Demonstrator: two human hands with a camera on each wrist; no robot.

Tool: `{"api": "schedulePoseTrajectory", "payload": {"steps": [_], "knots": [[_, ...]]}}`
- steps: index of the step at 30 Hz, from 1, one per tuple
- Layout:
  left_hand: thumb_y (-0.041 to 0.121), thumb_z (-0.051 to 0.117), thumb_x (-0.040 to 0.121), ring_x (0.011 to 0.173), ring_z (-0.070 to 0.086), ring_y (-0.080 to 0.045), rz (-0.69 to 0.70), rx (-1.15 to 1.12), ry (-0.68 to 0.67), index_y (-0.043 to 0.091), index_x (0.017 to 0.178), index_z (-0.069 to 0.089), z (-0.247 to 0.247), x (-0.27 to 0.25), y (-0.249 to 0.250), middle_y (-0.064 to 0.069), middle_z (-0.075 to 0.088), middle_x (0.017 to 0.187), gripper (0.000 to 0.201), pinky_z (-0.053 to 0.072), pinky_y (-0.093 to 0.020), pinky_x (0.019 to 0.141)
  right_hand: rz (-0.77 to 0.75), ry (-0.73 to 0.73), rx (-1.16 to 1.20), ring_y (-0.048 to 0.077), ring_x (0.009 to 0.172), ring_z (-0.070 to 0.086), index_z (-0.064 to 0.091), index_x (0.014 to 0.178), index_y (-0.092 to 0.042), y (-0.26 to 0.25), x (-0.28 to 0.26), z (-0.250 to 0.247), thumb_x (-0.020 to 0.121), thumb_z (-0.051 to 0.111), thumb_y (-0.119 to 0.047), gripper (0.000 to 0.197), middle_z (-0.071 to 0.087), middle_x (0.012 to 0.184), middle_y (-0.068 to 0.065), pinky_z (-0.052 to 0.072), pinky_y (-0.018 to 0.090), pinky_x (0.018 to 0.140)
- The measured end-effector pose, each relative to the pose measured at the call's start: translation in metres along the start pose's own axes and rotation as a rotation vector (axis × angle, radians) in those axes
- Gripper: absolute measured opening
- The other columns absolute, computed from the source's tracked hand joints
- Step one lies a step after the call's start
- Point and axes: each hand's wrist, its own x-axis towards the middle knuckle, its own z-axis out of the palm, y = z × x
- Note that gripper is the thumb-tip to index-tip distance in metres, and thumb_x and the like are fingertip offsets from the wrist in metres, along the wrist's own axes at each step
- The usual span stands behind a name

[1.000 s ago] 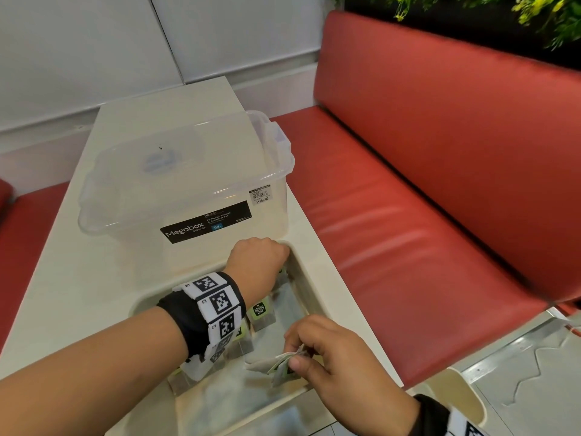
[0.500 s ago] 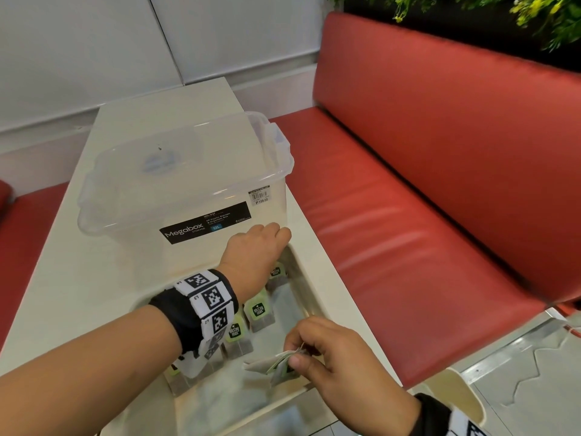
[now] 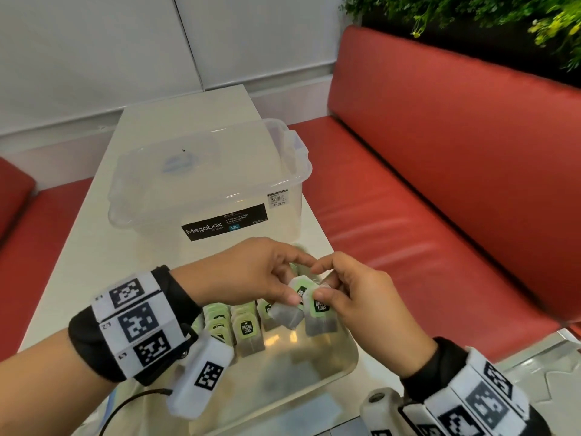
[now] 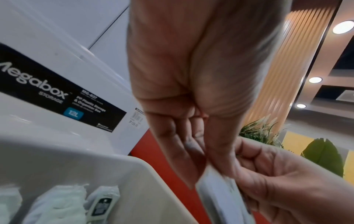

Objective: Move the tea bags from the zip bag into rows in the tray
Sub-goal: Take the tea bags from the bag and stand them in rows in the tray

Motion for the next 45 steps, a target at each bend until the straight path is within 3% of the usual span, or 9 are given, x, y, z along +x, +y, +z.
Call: {"api": "schedulePoseTrajectory", "payload": {"steps": [6,9,11,14,20,27,33,41,45], "knots": [[0.019,0.066,0.085,0.054,0.058,-0.002,-0.043,0.217,0.222,0.035,0.091,0.066,-0.01,0.002,-0.017,0.01,0.064,0.074,0.017,0.046,-0.009,0.057,0.035,0.037,-0.045,0.002,0.063,0.055,0.055,0.078,-0.041,0.008,-0.008,0.0,0.082,0.068,-0.01,0.033,0.064,0.069,-0.006,0.039,0.011,0.06],[0.024,0.061,0.086,0.068,0.054,0.002,-0.067,0.408,0.38,0.03,0.093,0.064,-0.011,0.016,-0.024,0.01,0.064,0.088,0.009,0.036,-0.003,0.06,0.046,0.036,-0.046,0.001,0.064,0.056,0.058,0.078,-0.038,0.009,-0.015,0.0,0.082,0.068,-0.009,0.03,0.062,0.066,-0.008,0.039,0.011,0.059],[0.026,0.06,0.086,0.077,0.055,-0.004,-0.06,0.434,0.427,0.026,0.092,0.067,-0.007,0.027,-0.028,0.01,0.063,0.089,0.009,0.041,-0.008,0.068,0.051,0.04,-0.04,0.0,0.064,0.056,0.059,0.076,-0.038,0.01,-0.019,0.0,0.082,0.068,-0.009,0.032,0.062,0.066,-0.008,0.039,0.01,0.06],[0.028,0.057,0.084,0.084,0.057,-0.013,-0.078,0.538,0.429,0.027,0.095,0.067,0.002,0.041,-0.029,0.008,0.058,0.088,0.015,0.049,-0.031,0.078,0.059,0.041,-0.029,0.0,0.065,0.057,0.059,0.074,-0.038,0.011,-0.024,0.0,0.081,0.068,-0.009,0.032,0.062,0.069,-0.01,0.04,0.01,0.06],[0.023,0.051,0.083,0.089,0.059,-0.022,-0.17,0.784,0.392,0.031,0.105,0.058,0.017,0.054,-0.035,0.004,0.066,0.095,0.025,0.035,-0.027,0.062,0.062,0.036,-0.027,0.0,0.067,0.057,0.06,0.073,-0.037,0.014,-0.029,0.001,0.081,0.069,-0.01,0.03,0.062,0.08,-0.018,0.039,0.01,0.06],[0.029,0.052,0.087,0.091,0.06,-0.027,-0.263,0.901,0.293,0.027,0.108,0.064,0.027,0.059,-0.038,-0.005,0.065,0.1,0.024,0.036,-0.03,0.064,0.052,0.036,-0.029,-0.001,0.065,0.057,0.06,0.073,-0.038,0.017,-0.03,0.004,0.081,0.069,-0.009,0.031,0.062,0.079,-0.019,0.038,0.009,0.059],[0.014,0.049,0.089,0.088,0.061,-0.026,-0.297,1.016,0.29,0.021,0.101,0.065,0.036,0.061,-0.043,-0.005,0.065,0.096,0.021,0.036,-0.029,0.063,0.04,0.023,-0.007,-0.002,0.063,0.057,0.06,0.074,-0.036,0.015,-0.03,0.008,0.08,0.069,-0.008,0.03,0.061,0.074,-0.019,0.037,0.007,0.059],[0.014,0.049,0.088,0.09,0.063,-0.027,-0.343,1.034,0.318,0.02,0.102,0.065,0.04,0.064,-0.045,-0.006,0.066,0.099,0.022,0.037,-0.03,0.064,0.059,-0.068,0.068,-0.003,0.064,0.058,0.058,0.074,-0.041,0.018,-0.034,0.027,0.082,0.068,-0.011,0.033,0.06,0.07,-0.023,0.038,0.007,0.061],[0.011,0.048,0.087,0.087,0.063,-0.026,-0.372,1.085,0.3,0.015,0.091,0.064,0.039,0.063,-0.042,-0.006,0.065,0.094,0.017,0.037,-0.03,0.062,0.073,-0.118,0.065,-0.002,0.064,0.057,0.057,0.075,-0.042,0.023,-0.036,0.033,0.084,0.066,-0.012,0.033,0.06,0.068,-0.024,0.038,0.008,0.061]]}}
